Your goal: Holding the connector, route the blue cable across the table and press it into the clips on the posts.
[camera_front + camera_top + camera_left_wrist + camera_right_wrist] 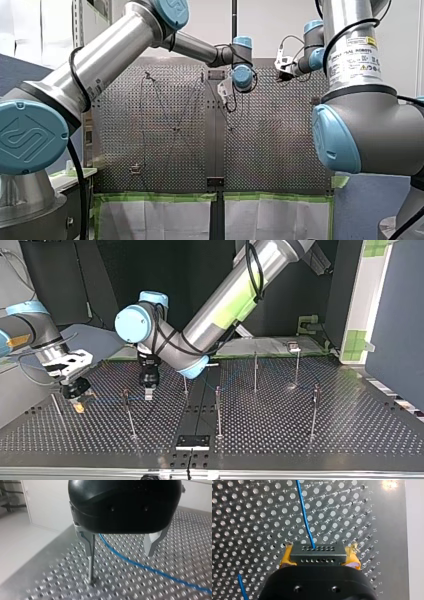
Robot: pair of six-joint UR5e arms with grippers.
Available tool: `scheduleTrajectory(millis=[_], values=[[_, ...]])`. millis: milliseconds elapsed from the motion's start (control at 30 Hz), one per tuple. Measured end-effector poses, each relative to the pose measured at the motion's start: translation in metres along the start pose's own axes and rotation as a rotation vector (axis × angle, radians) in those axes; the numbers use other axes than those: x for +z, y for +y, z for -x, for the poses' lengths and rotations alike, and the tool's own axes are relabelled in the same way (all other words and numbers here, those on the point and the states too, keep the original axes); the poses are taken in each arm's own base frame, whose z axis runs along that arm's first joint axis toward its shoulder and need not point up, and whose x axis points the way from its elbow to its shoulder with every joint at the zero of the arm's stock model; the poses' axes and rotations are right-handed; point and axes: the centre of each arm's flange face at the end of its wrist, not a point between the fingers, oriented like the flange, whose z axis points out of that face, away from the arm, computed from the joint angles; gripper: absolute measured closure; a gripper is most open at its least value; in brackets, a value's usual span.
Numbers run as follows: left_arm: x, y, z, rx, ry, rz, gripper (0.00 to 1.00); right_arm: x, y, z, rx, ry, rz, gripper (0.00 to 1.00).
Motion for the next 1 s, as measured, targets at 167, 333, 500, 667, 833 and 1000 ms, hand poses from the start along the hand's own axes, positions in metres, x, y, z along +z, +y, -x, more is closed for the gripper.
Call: scheduleTrajectory(millis=[167, 333, 500, 667, 833, 1000], values=[[-0.013, -0.009, 0.011, -0.016, -0.013, -0.042, 0.0, 0.0, -0.002, 0.0, 0.0, -0.002, -0.003, 1.0], [-0.027, -0.011, 0.024, -0.015, -0.027, -0.055, 0.0, -0.001, -0.004, -0.001, 0.0, -0.001, -0.006, 1.0], [-0.035, -0.006, 0.039, -0.003, -0.044, -0.049, 0.0, -0.001, -0.004, -0.002, -0.001, 0.001, -0.005, 1.0], [-0.047, 0.001, 0.053, 0.018, -0.057, -0.031, 0.0, -0.001, -0.004, -0.003, -0.003, 0.003, -0.004, 1.0], [-0.056, 0.008, 0.067, 0.014, -0.075, -0.016, 0.0, -0.001, -0.004, -0.003, -0.003, 0.003, -0.004, 1.0], [-0.068, 0.012, 0.08, -0.001, -0.092, -0.019, 0.0, -0.001, -0.005, -0.002, -0.003, 0.002, -0.005, 1.0]])
